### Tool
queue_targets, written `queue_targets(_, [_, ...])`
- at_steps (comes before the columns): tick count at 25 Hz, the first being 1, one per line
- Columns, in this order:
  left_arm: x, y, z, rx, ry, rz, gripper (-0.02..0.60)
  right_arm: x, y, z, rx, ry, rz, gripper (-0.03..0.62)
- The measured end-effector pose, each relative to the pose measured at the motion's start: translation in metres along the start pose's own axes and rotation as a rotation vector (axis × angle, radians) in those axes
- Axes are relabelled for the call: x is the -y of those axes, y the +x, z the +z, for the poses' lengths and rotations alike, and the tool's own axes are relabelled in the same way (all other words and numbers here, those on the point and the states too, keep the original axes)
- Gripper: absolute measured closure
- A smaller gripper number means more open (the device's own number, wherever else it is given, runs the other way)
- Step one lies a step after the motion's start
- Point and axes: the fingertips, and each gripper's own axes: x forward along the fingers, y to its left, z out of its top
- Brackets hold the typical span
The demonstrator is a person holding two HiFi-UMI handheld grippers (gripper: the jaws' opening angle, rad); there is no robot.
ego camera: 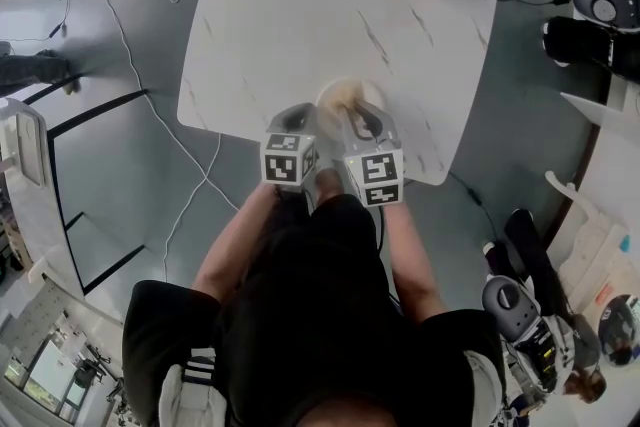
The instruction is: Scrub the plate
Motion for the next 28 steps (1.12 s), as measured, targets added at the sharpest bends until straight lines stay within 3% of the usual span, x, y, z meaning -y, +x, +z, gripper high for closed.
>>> queue_targets(14, [-0.008, -0.005, -0.011, 0.003, 0.016, -0.015, 0.574, -0.025, 0.017, -0.030, -0.068, 0.000, 0.027, 0.533])
queue_targets(28, [-0.003, -0.003, -0.012, 0.008, 0.030, -0.041, 0.574, -0.010, 0.010, -0.042, -0.085, 0.021, -0.022, 0.533])
